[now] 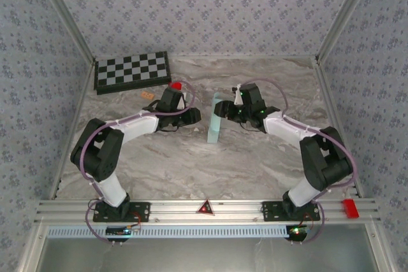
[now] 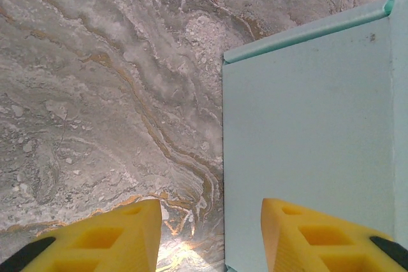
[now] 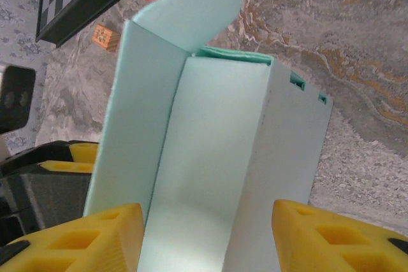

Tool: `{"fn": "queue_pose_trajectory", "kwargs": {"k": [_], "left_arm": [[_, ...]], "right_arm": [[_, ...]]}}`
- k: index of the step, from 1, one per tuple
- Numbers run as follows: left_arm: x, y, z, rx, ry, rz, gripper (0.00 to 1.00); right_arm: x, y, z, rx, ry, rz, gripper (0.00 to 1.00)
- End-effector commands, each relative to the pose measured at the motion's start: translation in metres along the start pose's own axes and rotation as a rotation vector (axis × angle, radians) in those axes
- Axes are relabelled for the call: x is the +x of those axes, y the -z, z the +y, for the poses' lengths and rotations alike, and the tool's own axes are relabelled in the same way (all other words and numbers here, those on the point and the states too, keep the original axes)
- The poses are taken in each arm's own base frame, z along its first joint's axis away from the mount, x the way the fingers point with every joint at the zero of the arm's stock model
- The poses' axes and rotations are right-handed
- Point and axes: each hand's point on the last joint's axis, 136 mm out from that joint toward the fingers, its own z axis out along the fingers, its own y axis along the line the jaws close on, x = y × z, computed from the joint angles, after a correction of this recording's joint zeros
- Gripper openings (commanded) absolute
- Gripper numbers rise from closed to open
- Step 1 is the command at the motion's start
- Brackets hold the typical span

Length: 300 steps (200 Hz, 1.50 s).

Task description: Fold the paper box

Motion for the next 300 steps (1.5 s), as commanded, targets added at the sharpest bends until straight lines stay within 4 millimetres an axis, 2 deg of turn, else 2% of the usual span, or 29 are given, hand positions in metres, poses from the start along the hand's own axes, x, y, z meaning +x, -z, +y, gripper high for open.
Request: {"fn": "queue_pose_trajectory", "kwargs": {"k": [1,30,122,156,187,215,241,279,300], "left_arm": [[-0.005,0.01,-0.003,0.002,-0.024,-0.017,0.45],[-0.004,0.01,-0.003,0.0,-0.023,-0.016,0.45],[-0.007,0.023,-0.001,-0.033,-0.044,-0.041,0.45],[-0.007,0.027,0.0,-0.041,-0.05,-0.046,0.45],[-0.008,0.031,-0.002,-0.043,-0.053,-0.054,0.45],[-0.011,0.035,-0.005,-0.038,-0.064,-0.064,0.46],[-0.016,0.043,-0.012,-0.03,-0.084,-0.079,0.48],[-0.025,0.055,-0.025,-0.043,-0.134,-0.103,0.55],[-0.026,0.06,-0.036,-0.064,-0.185,-0.109,0.6]], "right_arm": [[0.005,-0.007,0.0,-0.025,-0.024,0.022,0.57],[0.012,-0.011,-0.011,0.011,-0.041,0.04,0.56],[0.043,-0.014,-0.064,0.277,-0.086,0.099,0.51],[0.046,-0.011,-0.073,0.344,-0.084,0.093,0.51],[0.041,-0.01,-0.065,0.317,-0.076,0.085,0.51],[0.027,-0.007,-0.042,0.236,-0.054,0.056,0.52],[0.008,0.003,-0.018,0.172,-0.026,0.011,0.54],[-0.009,0.02,0.005,0.104,0.025,-0.043,0.56],[-0.013,0.031,0.007,0.098,0.032,-0.068,0.57]]}}
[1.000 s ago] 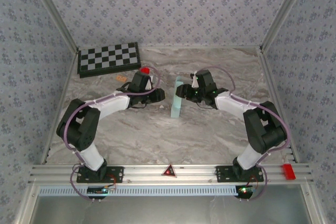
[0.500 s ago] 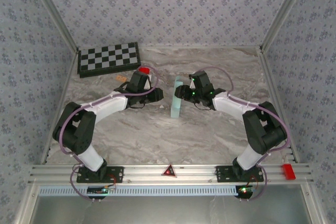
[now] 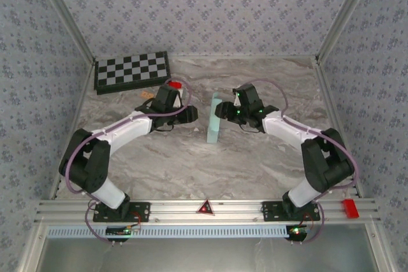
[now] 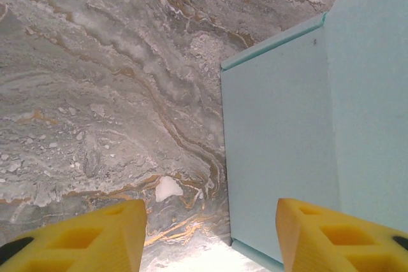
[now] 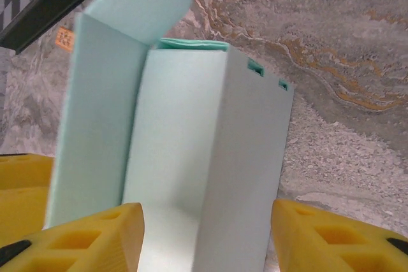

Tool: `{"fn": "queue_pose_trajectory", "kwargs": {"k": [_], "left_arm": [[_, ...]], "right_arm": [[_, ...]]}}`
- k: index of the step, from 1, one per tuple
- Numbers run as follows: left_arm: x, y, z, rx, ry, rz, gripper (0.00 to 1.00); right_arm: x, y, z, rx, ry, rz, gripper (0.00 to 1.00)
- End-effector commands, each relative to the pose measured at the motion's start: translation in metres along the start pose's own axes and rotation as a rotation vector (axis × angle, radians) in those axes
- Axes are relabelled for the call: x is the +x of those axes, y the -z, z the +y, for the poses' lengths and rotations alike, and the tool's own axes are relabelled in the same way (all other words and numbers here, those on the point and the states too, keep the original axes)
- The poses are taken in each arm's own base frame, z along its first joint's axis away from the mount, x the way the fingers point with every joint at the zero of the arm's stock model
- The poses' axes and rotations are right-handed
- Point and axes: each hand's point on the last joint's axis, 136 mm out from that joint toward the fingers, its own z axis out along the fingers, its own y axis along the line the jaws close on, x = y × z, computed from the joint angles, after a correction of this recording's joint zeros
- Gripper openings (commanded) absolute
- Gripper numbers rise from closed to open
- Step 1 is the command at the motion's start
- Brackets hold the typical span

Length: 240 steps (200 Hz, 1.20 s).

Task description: Fold the paper box

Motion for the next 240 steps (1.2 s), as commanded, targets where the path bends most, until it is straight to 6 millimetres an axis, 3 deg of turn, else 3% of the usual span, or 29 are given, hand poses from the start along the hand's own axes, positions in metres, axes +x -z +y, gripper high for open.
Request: {"fn": "queue_pose_trajectory", "kwargs": {"k": [1,26,60,101,155,240], "left_arm": [[-0.019,0.02,-0.024,-0.003,-0.092,-0.054,0.6],[-0.021,0.025,-0.04,-0.034,-0.164,-0.062,0.67],[-0.023,0.026,-0.065,-0.11,-0.296,-0.058,0.73],[-0.022,0.012,-0.084,-0.187,-0.38,-0.037,0.78],[-0.021,-0.014,-0.085,-0.274,-0.417,0.015,0.81],[-0.007,-0.045,-0.083,-0.298,-0.469,0.094,0.81]], "right_arm": [[-0.014,0.022,0.01,-0.018,0.035,-0.051,0.58],[-0.014,0.036,-0.006,0.035,0.058,-0.063,0.58],[-0.003,0.054,-0.046,0.147,0.035,-0.051,0.58],[0.004,0.08,-0.076,0.186,-0.01,-0.1,0.59],[0.005,0.105,-0.09,0.202,-0.022,-0.17,0.61],[0.008,0.106,-0.097,0.198,-0.048,-0.186,0.62]]}}
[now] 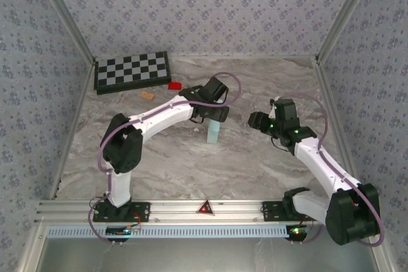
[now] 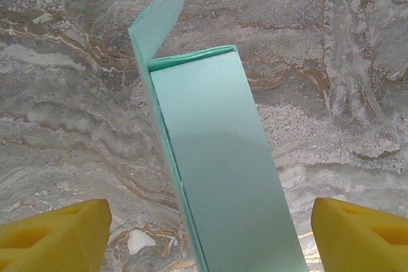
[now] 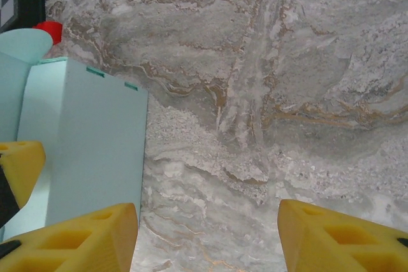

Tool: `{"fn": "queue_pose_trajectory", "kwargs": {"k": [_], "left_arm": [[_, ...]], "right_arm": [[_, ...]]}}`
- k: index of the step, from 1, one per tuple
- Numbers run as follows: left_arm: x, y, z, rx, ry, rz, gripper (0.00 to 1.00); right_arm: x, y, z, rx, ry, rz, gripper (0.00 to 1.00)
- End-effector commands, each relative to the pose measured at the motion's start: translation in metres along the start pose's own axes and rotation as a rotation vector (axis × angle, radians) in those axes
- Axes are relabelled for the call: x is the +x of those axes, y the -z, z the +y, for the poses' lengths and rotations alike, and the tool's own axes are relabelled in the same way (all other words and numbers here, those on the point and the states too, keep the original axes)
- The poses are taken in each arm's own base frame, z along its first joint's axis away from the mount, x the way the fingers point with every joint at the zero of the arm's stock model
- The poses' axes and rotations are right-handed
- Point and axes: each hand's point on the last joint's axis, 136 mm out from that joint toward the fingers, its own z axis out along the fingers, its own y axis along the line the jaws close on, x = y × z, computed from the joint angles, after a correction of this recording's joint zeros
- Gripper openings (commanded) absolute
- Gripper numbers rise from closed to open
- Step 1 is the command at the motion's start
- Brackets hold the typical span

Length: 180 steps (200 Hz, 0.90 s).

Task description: Fold the paper box

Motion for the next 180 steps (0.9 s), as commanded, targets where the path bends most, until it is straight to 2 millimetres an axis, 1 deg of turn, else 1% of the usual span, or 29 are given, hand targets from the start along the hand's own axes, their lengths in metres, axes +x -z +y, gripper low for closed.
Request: {"fn": "queue_pose_trajectory", "kwargs": {"k": [1,29,52,57,80,105,121,160,180], "left_arm": [[-0.002,0.001,-0.003,-0.009,-0.035,0.012,0.81],[0.002,-0.007,-0.005,-0.007,-0.048,0.036,0.79],[0.003,-0.014,-0.004,-0.016,-0.052,0.05,0.76],[0.009,-0.015,-0.003,-0.024,-0.057,0.077,0.76],[0.012,-0.017,-0.004,-0.019,-0.061,0.089,0.72],[0.014,-0.018,-0.004,-0.022,-0.073,0.1,0.67],[0.017,-0.018,-0.004,-0.015,-0.097,0.105,0.67],[0.018,-0.015,-0.003,-0.005,-0.177,0.096,0.62],[0.021,-0.014,-0.003,0.007,-0.228,0.098,0.61]], "right_arm": [[-0.003,0.003,-0.002,0.003,0.0,-0.019,0.62],[-0.002,0.001,-0.003,0.003,-0.003,-0.016,0.62],[-0.001,0.0,-0.003,0.0,-0.006,-0.014,0.62],[-0.001,0.0,-0.003,-0.001,-0.005,-0.014,0.62],[0.0,-0.001,-0.004,-0.001,-0.007,-0.01,0.62],[0.0,-0.002,-0.004,-0.002,-0.01,-0.006,0.62],[0.001,-0.003,-0.004,-0.003,-0.01,-0.003,0.62],[0.001,-0.004,-0.004,-0.004,-0.013,0.001,0.62],[0.002,-0.005,-0.004,-0.003,-0.013,0.003,0.62]]}}
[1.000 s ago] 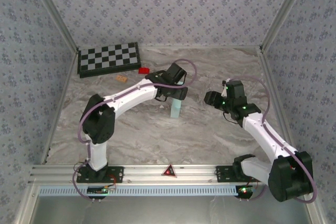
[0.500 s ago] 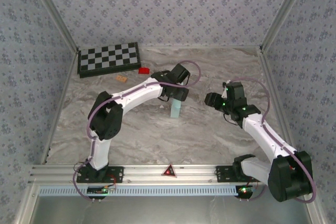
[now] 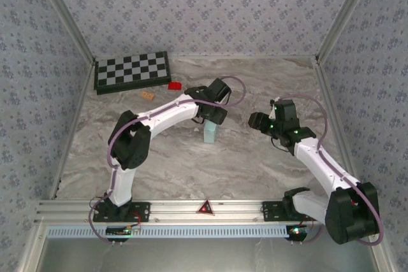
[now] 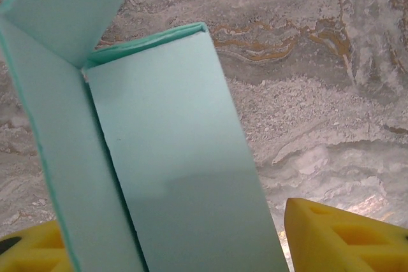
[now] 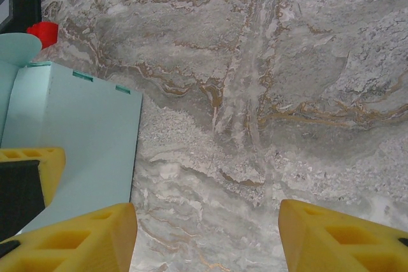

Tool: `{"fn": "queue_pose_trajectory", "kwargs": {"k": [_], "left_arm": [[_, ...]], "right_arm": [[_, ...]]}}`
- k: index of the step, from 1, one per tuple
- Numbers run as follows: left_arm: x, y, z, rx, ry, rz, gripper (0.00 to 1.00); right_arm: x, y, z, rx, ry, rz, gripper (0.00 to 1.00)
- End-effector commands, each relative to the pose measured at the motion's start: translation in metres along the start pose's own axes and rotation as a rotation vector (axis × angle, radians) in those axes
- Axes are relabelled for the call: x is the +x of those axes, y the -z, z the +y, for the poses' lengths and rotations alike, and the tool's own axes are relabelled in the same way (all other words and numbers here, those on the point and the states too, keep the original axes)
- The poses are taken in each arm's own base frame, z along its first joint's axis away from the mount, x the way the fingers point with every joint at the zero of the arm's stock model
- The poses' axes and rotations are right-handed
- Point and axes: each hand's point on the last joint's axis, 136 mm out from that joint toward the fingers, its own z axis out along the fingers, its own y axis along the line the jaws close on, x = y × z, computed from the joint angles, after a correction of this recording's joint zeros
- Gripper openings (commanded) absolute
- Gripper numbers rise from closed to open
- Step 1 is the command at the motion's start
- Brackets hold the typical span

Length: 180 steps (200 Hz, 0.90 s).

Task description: Fold the paper box

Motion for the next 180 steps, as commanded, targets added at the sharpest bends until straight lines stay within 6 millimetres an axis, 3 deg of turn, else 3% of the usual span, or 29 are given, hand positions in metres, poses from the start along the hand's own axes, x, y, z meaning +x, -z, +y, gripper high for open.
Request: {"fn": "queue_pose_trajectory", "kwargs": {"k": [1,46,78,180], "left_arm": [[0.007,0.005,-0.002,0.015,-0.1,0.011,0.61],[0.012,0.007,0.0,0.093,-0.226,0.026,0.62],[0.014,0.019,-0.011,0.238,-0.35,0.01,0.63],[0.029,0.03,-0.024,0.345,-0.74,-0.045,0.62]], "right_arm": [[0.001,-0.001,-0.001,-0.004,-0.01,0.006,0.62],[0.002,-0.002,-0.003,0.004,-0.013,0.01,0.62],[0.002,-0.001,-0.004,0.009,-0.012,0.009,0.62],[0.004,0.001,-0.008,0.026,-0.014,0.008,0.62]]}}
